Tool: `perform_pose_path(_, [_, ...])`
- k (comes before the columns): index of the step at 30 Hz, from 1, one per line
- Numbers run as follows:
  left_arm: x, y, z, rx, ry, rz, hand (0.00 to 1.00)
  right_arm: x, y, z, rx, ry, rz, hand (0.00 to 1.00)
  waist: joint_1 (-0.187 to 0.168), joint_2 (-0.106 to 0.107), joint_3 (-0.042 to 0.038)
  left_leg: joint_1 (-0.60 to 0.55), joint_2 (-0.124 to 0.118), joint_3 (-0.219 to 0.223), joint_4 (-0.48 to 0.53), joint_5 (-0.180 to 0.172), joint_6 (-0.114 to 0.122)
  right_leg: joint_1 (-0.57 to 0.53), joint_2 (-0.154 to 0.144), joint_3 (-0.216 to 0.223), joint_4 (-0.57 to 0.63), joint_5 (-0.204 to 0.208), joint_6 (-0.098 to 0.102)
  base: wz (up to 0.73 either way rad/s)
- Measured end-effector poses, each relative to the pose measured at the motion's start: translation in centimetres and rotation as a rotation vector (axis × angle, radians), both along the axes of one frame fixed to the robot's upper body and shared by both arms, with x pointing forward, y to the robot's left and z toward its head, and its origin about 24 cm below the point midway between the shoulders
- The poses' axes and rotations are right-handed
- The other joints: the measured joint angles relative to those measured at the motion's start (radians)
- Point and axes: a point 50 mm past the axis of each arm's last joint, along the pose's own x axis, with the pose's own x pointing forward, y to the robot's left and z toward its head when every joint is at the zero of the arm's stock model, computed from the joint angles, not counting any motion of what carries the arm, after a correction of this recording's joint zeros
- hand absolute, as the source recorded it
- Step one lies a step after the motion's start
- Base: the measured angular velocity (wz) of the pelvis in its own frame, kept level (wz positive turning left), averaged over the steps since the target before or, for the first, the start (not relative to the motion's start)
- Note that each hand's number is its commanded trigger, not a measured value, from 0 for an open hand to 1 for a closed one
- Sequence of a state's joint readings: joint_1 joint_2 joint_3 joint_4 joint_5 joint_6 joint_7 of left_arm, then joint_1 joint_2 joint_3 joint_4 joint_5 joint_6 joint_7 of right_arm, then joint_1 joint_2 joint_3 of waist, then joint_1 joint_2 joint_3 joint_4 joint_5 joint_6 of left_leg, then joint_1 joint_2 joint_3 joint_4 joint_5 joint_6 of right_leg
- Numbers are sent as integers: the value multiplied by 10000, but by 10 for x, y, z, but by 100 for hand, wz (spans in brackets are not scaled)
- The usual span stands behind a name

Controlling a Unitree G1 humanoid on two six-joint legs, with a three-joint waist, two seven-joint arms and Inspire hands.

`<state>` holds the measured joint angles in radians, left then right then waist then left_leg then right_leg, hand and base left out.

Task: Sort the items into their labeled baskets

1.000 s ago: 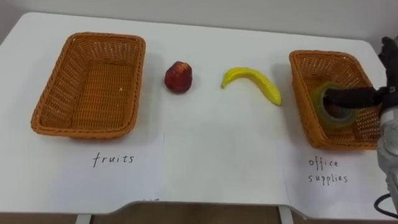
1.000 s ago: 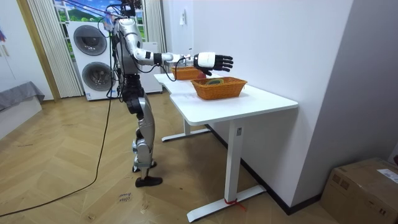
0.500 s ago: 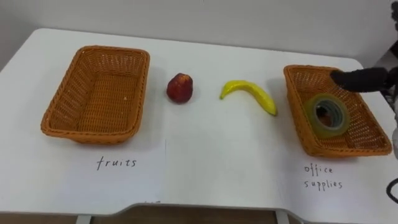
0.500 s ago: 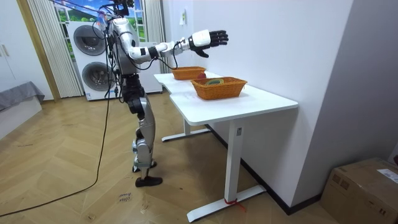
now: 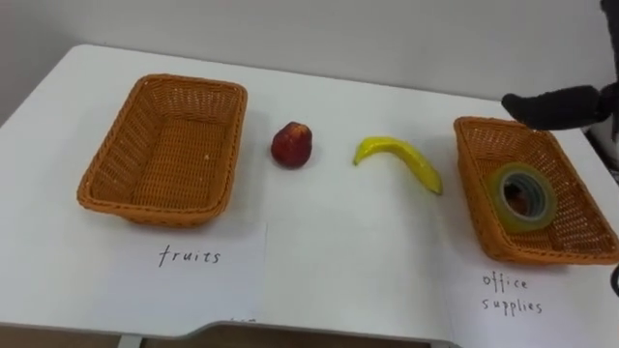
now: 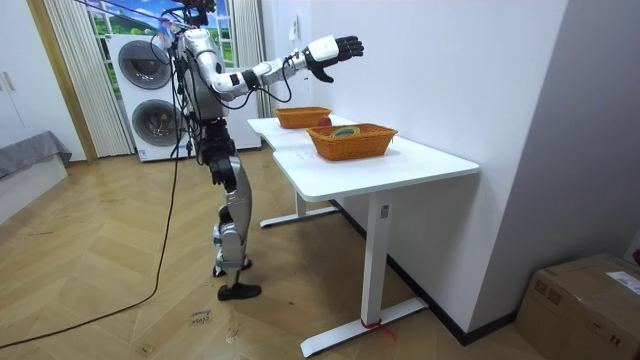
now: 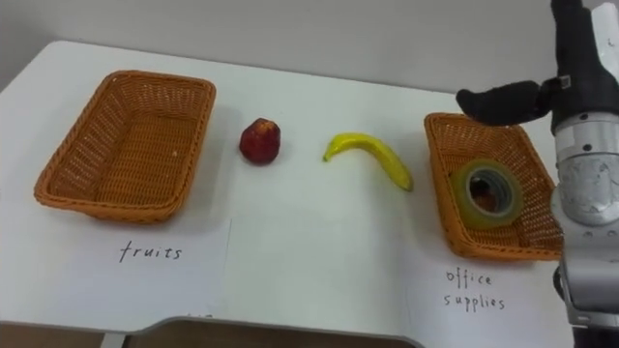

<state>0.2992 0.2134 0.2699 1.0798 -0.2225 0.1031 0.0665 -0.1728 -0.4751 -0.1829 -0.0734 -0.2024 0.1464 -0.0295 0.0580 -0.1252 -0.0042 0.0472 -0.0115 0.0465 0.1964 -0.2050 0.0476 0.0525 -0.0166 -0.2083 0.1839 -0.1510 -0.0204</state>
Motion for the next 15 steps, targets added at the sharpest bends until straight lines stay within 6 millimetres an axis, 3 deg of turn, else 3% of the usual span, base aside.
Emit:
perform_pose_path(5, [0, 1, 0, -63, -37, -34, 0, 6, 10, -1, -529, 592, 451, 0, 325, -194, 86, 15, -9, 23, 25, -5, 12, 0, -1, 64, 12, 1, 0, -2])
perform_pose_path(9, [-3, 1, 1, -174, -17, -50, 0, 9, 23, -3, -905, 988, 1164, 0, 564, -233, 72, 31, -12, -4, 24, -13, 23, 31, 8, -62, 16, 3, 3, 3])
perform_pose_path(15, [-11, 3, 2, -275, 282, -251, 0, 11, 25, -5, -886, 1355, 1376, 0, 848, -283, 74, 28, -21, -357, 70, -15, 15, 209, -14, -477, 4, 2, 7, 20])
